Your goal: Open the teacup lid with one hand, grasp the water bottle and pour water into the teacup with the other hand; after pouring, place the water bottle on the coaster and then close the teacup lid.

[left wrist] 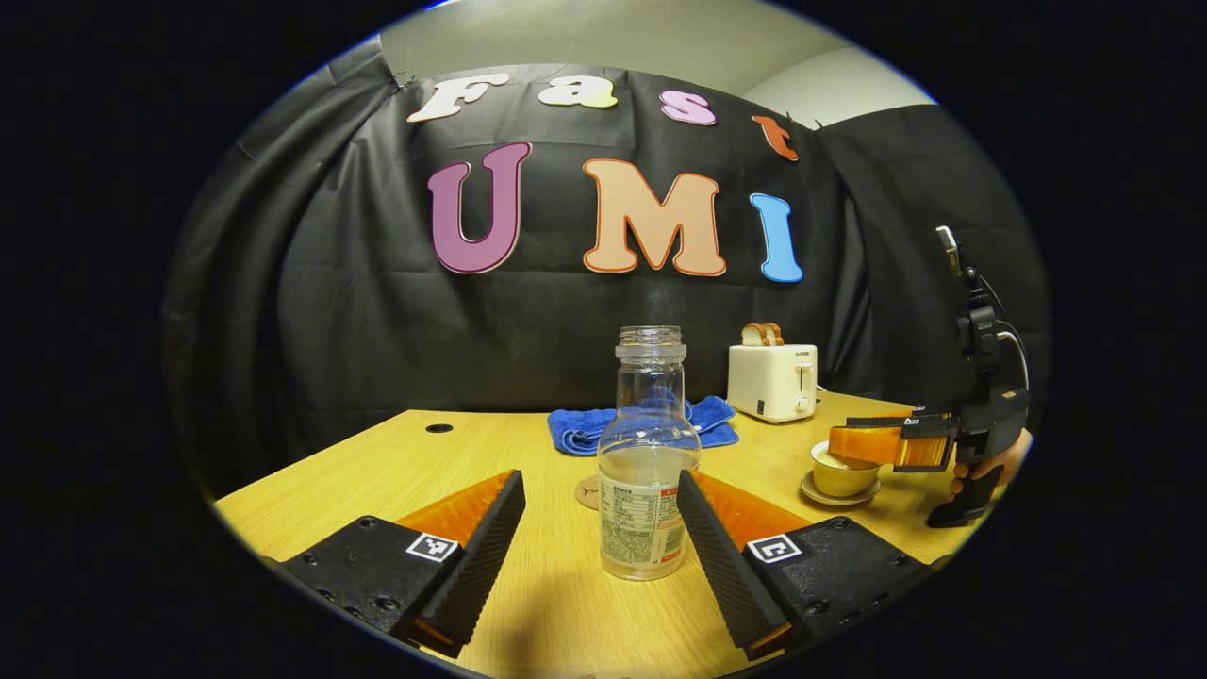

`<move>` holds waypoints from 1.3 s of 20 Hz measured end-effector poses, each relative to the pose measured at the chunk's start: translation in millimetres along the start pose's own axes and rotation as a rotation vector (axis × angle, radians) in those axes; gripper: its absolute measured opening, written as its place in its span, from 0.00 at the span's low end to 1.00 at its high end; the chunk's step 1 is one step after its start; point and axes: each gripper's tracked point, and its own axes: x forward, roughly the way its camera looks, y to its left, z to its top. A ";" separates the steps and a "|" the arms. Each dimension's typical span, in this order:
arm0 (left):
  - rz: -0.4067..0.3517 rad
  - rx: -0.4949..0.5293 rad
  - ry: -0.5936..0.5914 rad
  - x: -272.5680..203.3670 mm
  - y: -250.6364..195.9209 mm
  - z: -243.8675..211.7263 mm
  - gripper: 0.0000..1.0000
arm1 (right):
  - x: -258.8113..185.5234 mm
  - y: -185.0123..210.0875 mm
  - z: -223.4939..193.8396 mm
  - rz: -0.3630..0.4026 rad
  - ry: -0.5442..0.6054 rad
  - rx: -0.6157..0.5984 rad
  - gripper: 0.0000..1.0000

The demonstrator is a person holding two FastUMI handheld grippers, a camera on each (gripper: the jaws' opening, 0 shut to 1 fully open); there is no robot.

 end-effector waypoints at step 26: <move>-0.135 0.003 0.018 41.5 -31.6 -3.5 0.95 | -29.3 -28.3 23.6 -0.081 -0.170 -0.003 0.31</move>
